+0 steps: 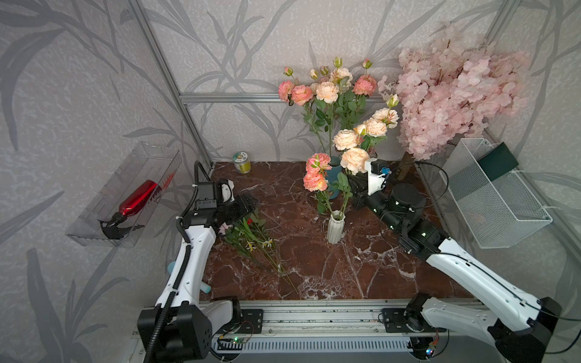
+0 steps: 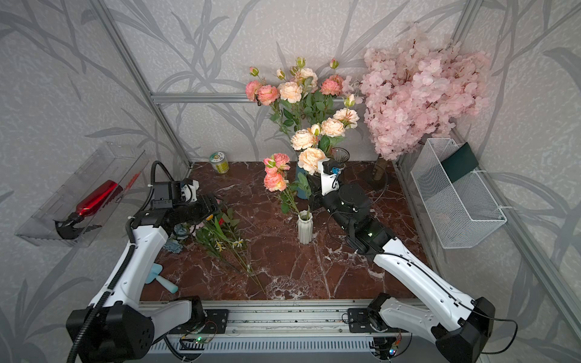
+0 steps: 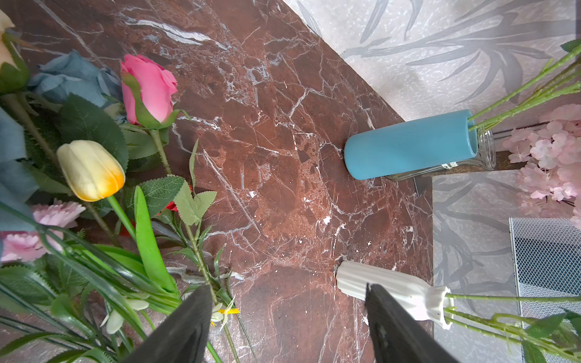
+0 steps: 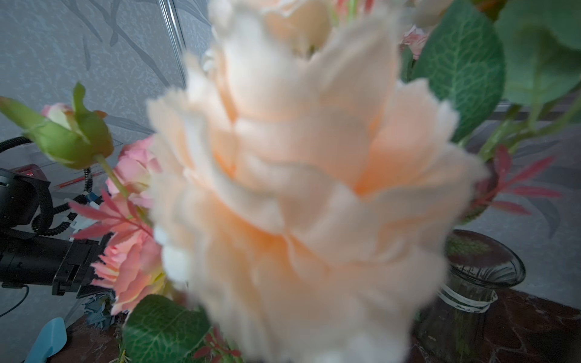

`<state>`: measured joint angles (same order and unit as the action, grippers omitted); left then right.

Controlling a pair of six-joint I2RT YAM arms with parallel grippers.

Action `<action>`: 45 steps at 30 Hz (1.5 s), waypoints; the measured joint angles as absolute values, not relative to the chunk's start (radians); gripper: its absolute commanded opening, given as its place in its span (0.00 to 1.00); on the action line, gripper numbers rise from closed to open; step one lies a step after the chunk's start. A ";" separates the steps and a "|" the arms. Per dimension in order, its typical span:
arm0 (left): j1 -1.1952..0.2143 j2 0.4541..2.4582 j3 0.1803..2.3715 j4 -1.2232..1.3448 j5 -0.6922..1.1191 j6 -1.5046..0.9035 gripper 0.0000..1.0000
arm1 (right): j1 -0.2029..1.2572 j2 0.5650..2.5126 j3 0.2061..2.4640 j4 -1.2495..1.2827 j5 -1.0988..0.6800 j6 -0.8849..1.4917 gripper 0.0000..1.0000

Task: Place the pink flowers into the vase
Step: Place the flower in the vase.

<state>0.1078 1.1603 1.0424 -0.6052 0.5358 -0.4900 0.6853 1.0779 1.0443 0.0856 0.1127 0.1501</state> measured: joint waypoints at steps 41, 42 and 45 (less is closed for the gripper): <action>0.108 1.165 1.038 -0.604 0.544 -0.490 0.78 | 0.693 1.151 1.056 0.096 0.068 0.149 0.00; 0.108 1.165 1.038 -0.604 0.544 -0.490 0.78 | 0.694 1.158 1.062 0.095 0.067 0.148 0.00; 0.108 1.165 1.038 -0.604 0.544 -0.490 0.78 | 0.695 1.172 1.073 0.093 0.064 0.146 0.00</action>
